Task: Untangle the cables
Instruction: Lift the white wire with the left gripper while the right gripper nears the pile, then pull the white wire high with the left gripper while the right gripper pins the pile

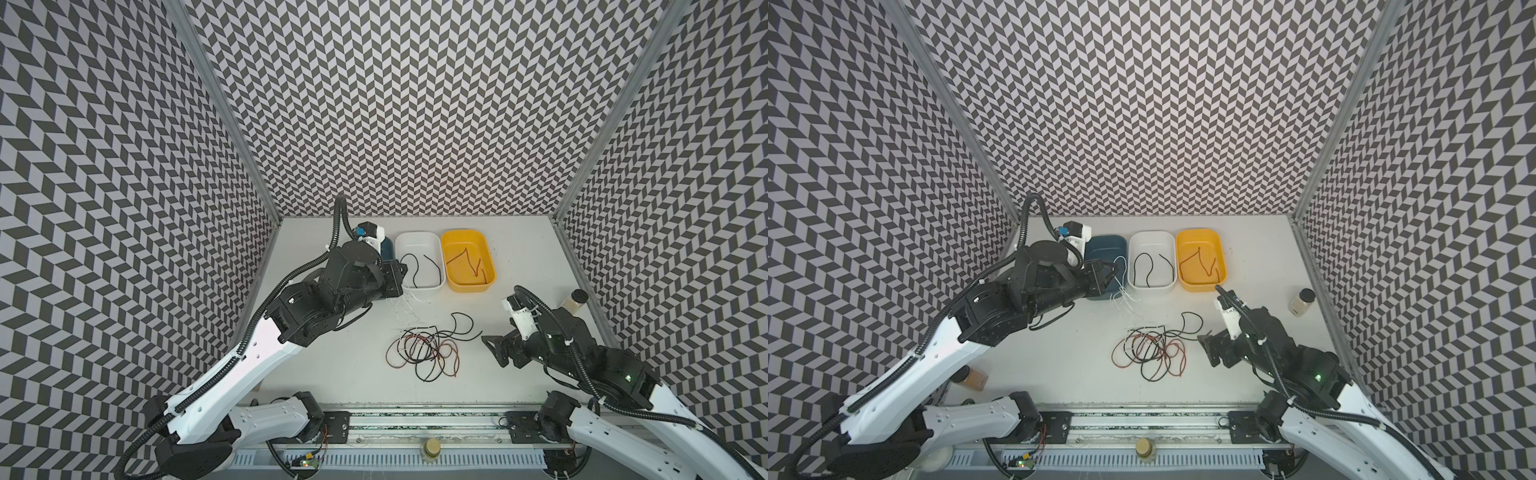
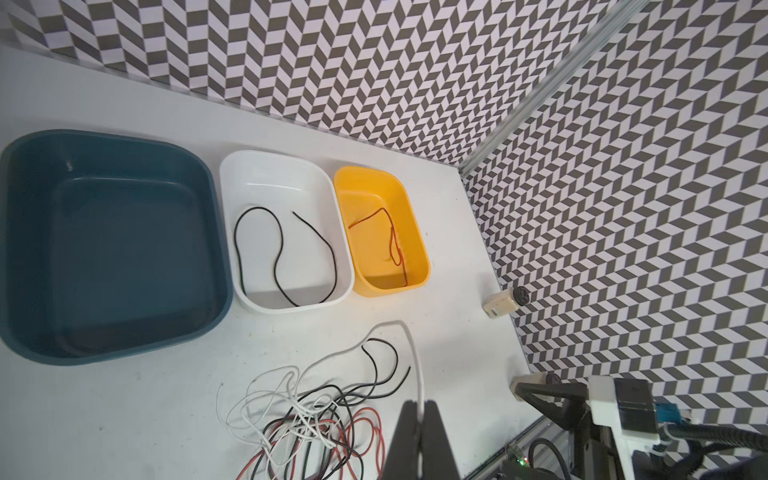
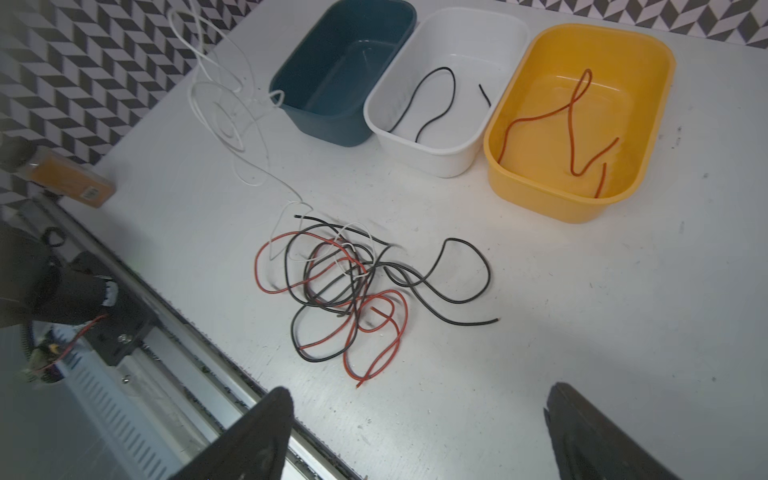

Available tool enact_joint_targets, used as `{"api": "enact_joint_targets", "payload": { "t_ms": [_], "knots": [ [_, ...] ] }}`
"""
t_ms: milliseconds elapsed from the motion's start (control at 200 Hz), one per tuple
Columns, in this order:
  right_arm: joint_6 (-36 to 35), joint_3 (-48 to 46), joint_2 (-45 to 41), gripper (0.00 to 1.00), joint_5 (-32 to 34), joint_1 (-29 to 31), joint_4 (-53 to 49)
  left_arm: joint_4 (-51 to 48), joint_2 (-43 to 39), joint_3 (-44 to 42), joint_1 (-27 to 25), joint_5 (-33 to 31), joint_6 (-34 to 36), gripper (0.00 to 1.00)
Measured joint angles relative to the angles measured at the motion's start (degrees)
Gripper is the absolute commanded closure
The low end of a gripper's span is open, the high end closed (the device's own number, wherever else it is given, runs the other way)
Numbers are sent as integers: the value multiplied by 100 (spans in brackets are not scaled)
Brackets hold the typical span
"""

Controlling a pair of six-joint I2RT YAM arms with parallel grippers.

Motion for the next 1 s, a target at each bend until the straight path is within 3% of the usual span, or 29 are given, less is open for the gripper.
{"api": "enact_joint_targets", "payload": {
  "t_ms": [185,356,666,891,1001],
  "knots": [
    [323,-162,323,6,-955,35,990,262,-4,-26,-214,44,-94,100],
    [610,-498,935,9,-1440,63,2015,529,-7,-177,-420,52,-210,100],
    [896,-896,1561,18,-1845,87,3425,876,-50,-264,-730,61,-393,100],
    [1001,-1246,1818,31,-1843,96,4271,1056,-136,-269,-804,57,-411,100],
    [1097,-1464,1910,31,-1843,138,4605,1139,-131,-271,-809,59,-435,100]
  ]
}}
